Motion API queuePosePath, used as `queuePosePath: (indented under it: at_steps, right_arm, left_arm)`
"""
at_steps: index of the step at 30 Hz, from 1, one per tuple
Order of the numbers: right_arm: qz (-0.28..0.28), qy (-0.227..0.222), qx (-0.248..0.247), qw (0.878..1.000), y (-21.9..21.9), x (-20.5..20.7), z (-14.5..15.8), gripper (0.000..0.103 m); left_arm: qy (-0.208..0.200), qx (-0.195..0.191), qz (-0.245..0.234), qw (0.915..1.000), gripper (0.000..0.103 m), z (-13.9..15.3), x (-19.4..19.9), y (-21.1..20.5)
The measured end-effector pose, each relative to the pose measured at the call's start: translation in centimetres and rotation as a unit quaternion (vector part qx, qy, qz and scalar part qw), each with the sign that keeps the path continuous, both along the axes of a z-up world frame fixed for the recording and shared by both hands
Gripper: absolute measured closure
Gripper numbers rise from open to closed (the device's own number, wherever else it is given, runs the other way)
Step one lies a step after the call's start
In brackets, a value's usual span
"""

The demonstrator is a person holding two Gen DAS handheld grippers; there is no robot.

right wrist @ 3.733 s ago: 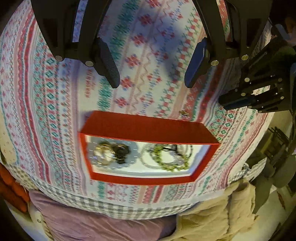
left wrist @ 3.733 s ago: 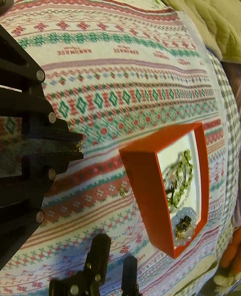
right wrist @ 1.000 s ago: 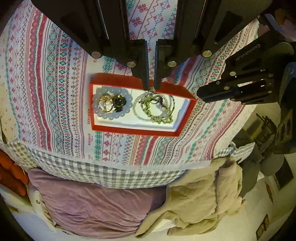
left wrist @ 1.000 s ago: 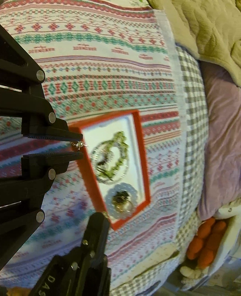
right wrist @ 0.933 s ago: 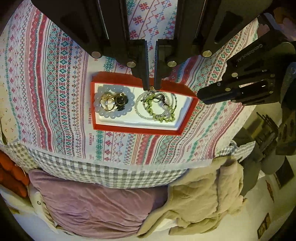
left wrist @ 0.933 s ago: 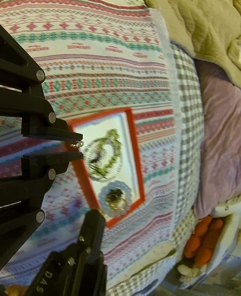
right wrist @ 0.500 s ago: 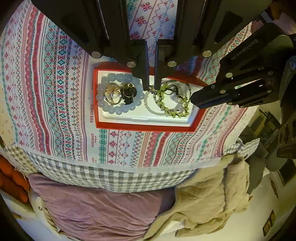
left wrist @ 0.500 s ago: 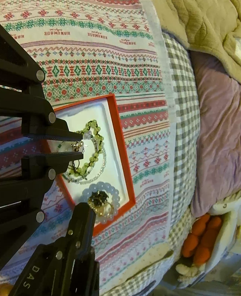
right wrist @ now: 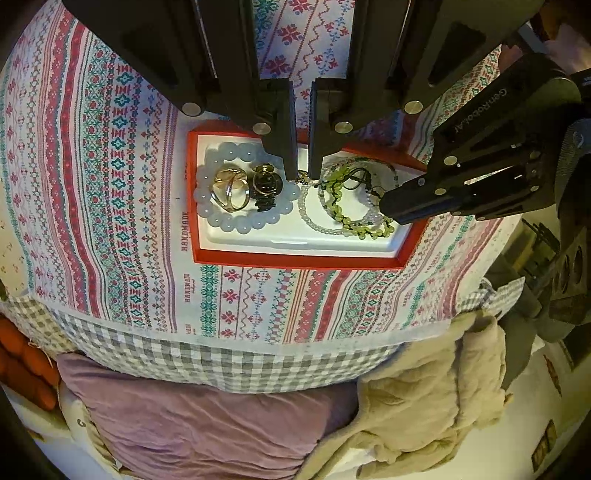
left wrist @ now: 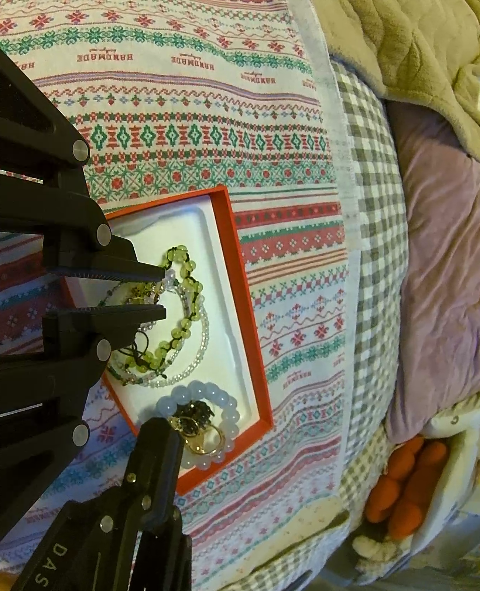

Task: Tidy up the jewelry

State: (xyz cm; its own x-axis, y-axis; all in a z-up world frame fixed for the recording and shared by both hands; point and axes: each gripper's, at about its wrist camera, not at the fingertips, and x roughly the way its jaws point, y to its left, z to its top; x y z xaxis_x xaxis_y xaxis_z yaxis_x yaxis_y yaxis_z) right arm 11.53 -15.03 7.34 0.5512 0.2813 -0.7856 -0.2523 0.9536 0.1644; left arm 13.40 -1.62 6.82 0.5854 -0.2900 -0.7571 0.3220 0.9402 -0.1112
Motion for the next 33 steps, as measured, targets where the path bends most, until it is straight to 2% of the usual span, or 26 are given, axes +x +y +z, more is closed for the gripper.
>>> queuePosePath:
  at_steps: [1,3,4,6,8,10,12,14,17,19,25,29,33]
  right_arm:
    - [-0.002,0.000,-0.002,1.000,-0.1,0.0,0.0,0.097]
    - [-0.004,0.001,-0.008,1.000,-0.2,0.1,0.0,0.097]
    - [-0.005,0.001,-0.009,1.000,-0.2,0.0,0.1,0.096]
    - [-0.009,0.002,-0.007,1.000,-0.4,-0.1,0.3,0.095]
    - [-0.012,0.003,-0.006,1.000,-0.7,-0.3,0.5,0.088]
    - [-0.015,0.001,-0.003,1.000,-1.1,-0.7,0.9,0.070]
    - [-0.021,-0.004,0.002,1.000,-1.7,-1.2,1.4,0.064]
    - [-0.024,-0.009,0.003,1.000,-2.1,-1.7,2.0,0.063]
    - [-0.030,-0.012,0.002,0.999,-2.7,-2.3,2.6,0.061]
    - [-0.038,-0.010,-0.002,0.999,-3.1,-2.7,2.7,0.054]
    - [-0.059,0.016,-0.020,0.998,-3.7,-4.5,2.4,0.052]
    - [-0.081,0.036,-0.050,0.995,-4.0,-5.6,1.8,0.044]
    - [-0.089,0.048,-0.071,0.992,-4.5,-7.2,1.2,0.035]
  left_arm:
    - [0.000,0.000,0.000,1.0000,0.094,0.0,0.1,0.0]
    - [0.004,0.001,0.000,1.0000,0.084,0.0,0.1,0.1]
    - [0.004,0.001,0.000,1.0000,0.076,0.0,0.1,0.1]
    - [0.001,0.001,0.002,1.0000,0.070,0.2,0.0,0.2]
    - [-0.001,0.003,0.003,1.0000,0.062,0.4,-0.2,0.3]
    - [-0.003,0.002,0.005,1.0000,0.055,0.8,-0.5,0.6]
    - [-0.004,-0.002,0.003,1.0000,0.049,1.1,-0.9,0.8]
    - [-0.004,-0.001,0.004,1.0000,0.039,1.6,-1.4,0.9]
    - [-0.010,0.004,0.006,0.9999,0.029,2.2,-2.2,1.1]
    - [-0.016,0.006,0.009,0.9998,0.024,2.5,-3.1,1.2]
    - [-0.029,0.038,0.017,0.9987,0.009,2.6,-5.4,1.4]
    - [0.003,0.049,0.040,0.9980,0.001,1.8,-6.9,1.9]
    - [0.041,0.037,0.071,0.9959,0.001,0.5,-8.0,2.8]
